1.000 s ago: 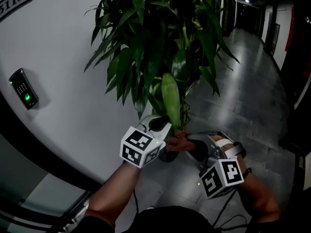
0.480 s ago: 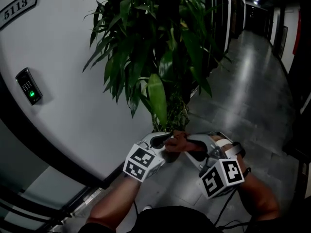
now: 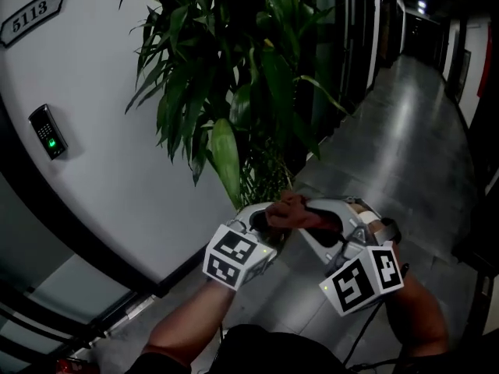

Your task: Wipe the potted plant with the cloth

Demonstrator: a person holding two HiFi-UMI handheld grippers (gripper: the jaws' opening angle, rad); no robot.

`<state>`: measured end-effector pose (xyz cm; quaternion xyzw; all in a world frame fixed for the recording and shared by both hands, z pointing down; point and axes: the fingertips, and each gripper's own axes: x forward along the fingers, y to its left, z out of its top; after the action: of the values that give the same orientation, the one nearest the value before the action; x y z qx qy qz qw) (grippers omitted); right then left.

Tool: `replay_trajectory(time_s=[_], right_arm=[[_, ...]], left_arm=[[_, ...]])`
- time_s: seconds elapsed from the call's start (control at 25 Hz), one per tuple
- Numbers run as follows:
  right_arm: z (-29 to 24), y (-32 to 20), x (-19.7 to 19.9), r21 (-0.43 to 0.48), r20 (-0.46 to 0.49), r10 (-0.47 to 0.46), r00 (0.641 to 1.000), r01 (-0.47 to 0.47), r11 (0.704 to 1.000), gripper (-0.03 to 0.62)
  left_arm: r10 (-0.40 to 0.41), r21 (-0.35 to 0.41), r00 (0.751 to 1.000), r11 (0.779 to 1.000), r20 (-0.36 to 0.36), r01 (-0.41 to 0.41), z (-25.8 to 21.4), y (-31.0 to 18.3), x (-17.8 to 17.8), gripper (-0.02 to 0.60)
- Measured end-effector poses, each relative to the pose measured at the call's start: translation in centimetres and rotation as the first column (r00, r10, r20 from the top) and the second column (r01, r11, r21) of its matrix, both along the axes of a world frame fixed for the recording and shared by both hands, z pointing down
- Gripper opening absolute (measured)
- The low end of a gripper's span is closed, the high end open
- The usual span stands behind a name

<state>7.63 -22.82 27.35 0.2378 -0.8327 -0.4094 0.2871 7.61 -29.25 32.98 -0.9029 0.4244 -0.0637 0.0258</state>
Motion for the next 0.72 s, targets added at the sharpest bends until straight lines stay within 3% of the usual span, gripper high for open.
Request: replay_trajectory(time_s=[0.16,0.28,0.52,0.72], right_arm=[[-7.4,-2.9,0.2,0.103,0.108,-0.007,0.994,-0.004,0.995,0.071],[-12.1,-5.8,-0.8,0.154,0.161,-0.021,0.987,-0.004,0.988,0.071],[-18.6,-12.1,-2.9,0.21,0.15,0.049,0.988,-0.08,0.974,0.071],[-21.9,-16.1,-4.9,0.172,0.116,0.088,0.989,-0.107,0.979,0.071]], left_arm=[[-0.006,0.052,0.999,0.999,-0.038,0.008,-6.6,-1.6,0.1,0.017],[-0.04,0.065,0.999,0.997,-0.016,0.041,-9.8,-3.9,-0.4,0.017],[-0.054,-0.062,0.998,0.997,-0.013,0.053,-11.2,-8.4,-1.4,0.017],[-0.059,-0.057,0.998,0.997,-0.006,0.059,-13.1,-10.5,-2.3,0.017]])
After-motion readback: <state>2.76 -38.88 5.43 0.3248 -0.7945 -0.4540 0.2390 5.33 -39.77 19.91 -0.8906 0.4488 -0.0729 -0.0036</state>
